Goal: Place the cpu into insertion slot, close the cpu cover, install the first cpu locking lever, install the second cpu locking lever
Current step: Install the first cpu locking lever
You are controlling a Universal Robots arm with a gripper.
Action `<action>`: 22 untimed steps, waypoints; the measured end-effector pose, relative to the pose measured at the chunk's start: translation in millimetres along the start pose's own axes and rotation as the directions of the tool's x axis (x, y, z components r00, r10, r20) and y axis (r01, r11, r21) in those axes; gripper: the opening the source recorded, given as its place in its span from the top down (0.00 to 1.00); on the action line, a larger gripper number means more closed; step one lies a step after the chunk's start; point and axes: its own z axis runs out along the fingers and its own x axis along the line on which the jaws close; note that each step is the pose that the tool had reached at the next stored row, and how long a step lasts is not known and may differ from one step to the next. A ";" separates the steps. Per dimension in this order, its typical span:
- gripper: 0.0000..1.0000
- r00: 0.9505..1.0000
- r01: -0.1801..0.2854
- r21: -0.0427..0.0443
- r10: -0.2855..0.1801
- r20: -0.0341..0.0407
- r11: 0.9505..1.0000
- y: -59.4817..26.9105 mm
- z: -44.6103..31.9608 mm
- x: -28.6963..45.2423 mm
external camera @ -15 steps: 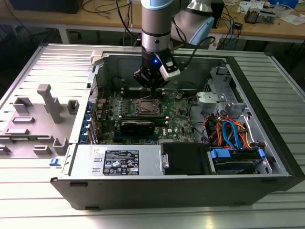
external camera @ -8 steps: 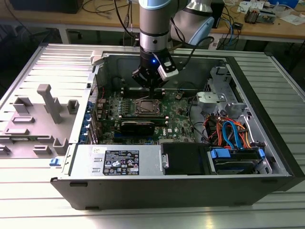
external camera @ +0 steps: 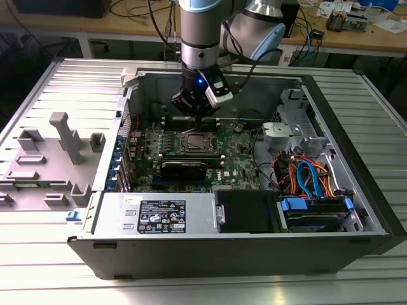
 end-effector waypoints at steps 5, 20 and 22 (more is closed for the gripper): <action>0.89 1.000 0.003 0.000 -0.003 0.000 1.000 3.4 -0.1 0.4; 0.89 1.000 0.003 0.003 -0.003 0.000 1.000 4.4 4.7 -5.8; 0.89 1.000 0.003 0.003 -0.003 0.000 1.000 4.4 6.2 -7.1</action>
